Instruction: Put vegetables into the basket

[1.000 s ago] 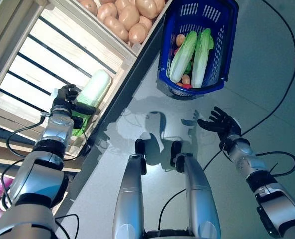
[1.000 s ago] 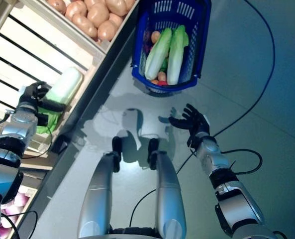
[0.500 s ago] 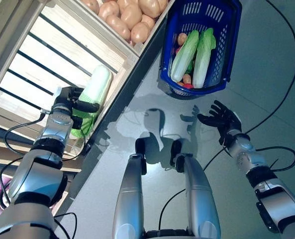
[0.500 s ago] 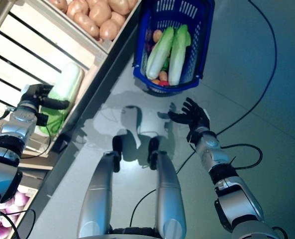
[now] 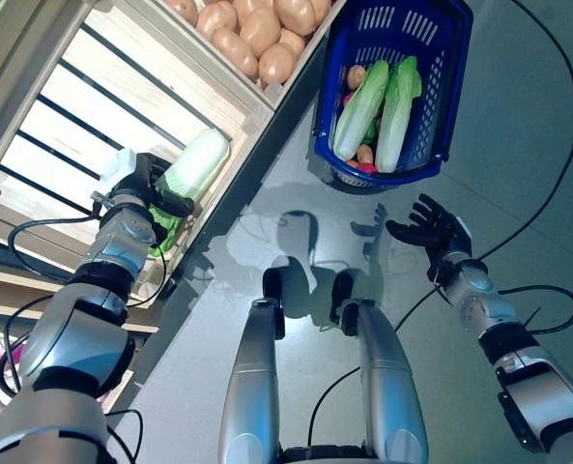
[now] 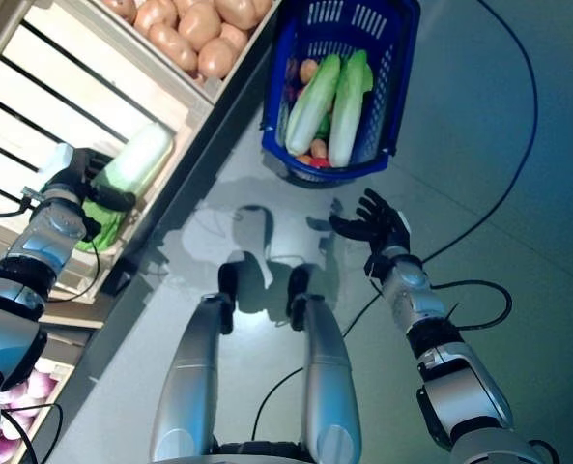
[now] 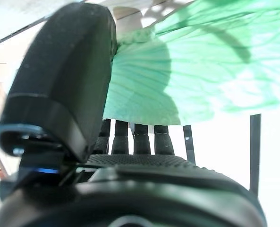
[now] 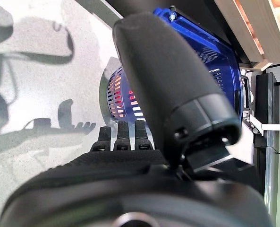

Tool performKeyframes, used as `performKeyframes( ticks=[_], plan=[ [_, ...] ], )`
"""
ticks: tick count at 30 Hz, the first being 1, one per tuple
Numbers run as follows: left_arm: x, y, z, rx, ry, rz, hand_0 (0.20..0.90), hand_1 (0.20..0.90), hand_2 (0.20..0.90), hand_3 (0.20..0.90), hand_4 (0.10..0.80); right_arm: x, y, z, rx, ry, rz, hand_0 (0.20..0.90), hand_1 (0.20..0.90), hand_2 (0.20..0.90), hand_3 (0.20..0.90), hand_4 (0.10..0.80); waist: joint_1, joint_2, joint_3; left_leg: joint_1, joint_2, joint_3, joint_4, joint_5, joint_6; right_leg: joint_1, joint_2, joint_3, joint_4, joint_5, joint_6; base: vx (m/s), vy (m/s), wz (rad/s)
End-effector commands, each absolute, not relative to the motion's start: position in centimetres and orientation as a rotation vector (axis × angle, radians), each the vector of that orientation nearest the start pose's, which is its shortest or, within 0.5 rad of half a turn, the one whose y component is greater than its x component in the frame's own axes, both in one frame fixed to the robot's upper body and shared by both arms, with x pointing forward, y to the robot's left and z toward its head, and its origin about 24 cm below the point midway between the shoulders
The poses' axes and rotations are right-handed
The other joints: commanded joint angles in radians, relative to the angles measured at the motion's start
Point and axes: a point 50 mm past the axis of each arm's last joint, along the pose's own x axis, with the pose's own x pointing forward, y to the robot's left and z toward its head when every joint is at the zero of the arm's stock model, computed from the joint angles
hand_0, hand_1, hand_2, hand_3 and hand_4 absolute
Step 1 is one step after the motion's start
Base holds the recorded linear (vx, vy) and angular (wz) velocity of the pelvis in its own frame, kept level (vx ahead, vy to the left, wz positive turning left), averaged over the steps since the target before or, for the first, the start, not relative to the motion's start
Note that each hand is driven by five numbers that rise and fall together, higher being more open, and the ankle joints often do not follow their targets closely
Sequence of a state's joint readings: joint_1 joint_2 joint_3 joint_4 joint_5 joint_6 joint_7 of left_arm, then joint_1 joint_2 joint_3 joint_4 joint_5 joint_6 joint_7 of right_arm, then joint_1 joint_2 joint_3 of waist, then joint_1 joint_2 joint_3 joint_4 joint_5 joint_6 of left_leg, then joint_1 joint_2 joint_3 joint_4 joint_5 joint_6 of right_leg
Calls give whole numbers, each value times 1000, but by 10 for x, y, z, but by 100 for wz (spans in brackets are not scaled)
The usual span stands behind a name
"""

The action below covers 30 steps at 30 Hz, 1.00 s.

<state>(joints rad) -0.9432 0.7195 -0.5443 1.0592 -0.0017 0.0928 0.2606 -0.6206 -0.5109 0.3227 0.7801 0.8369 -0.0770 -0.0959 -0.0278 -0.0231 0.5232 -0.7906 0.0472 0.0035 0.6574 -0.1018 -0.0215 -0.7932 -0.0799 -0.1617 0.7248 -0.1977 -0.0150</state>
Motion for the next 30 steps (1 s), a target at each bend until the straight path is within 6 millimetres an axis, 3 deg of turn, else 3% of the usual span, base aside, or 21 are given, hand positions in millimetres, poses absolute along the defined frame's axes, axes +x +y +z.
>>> performKeyframes(
  ticks=[1, 8, 16, 21, 27, 30],
  plan=[
    [365, 310, 113, 1021, 234, 432, 300, 300, 300, 300, 400, 356, -242, 94, 213, -28, -138, 900, 900, 900, 900, 800, 1, -24, -3, 109, -4, 34, -81, 47, 24, 121, 14, 33, -73, 80, -12, 18, -27, -5],
    [353, 306, 108, 709, 67, 467, 300, 300, 300, 300, 400, 342, -231, 82, 238, -32, -126, 900, 900, 900, 900, 800, 21, -5, -14, 272, -27, 34, -156, 52, 18, 284, -12, 6, -141, 76, -4, 41, -32, 1],
    [322, 289, 80, 598, -32, 443, 300, 300, 300, 300, 400, 314, -217, 56, 249, -18, -93, 900, 900, 900, 900, 800, 57, 20, -131, 461, -60, 12, -277, 58, 16, 479, -52, -27, -265, 81, 9, 116, -15, 6],
    [297, 281, 60, 587, -48, 443, 300, 300, 300, 300, 400, 294, -199, 38, 322, -6, -19, 900, 900, 900, 900, 800, 73, 28, -218, 586, -66, -15, -389, 77, 16, 620, -53, -43, -391, 102, 14, 140, -21, 10],
    [279, 267, 51, 525, -84, 405, 300, 300, 300, 300, 400, 271, -182, 16, 407, 72, 43, 900, 900, 900, 900, 800, 87, 32, -347, 725, -65, -37, -561, 125, 9, 780, -38, -54, -582, 159, 33, 153, -43, 10],
    [275, 253, 52, 474, -118, 379, 300, 300, 300, 300, 400, 268, -170, 18, 470, 52, 88, 900, 900, 900, 900, 800, 97, 33, -391, 766, -65, -58, -646, 157, 6, 822, -33, -51, -658, 197, 47, 62, -54, 17]
  ],
)
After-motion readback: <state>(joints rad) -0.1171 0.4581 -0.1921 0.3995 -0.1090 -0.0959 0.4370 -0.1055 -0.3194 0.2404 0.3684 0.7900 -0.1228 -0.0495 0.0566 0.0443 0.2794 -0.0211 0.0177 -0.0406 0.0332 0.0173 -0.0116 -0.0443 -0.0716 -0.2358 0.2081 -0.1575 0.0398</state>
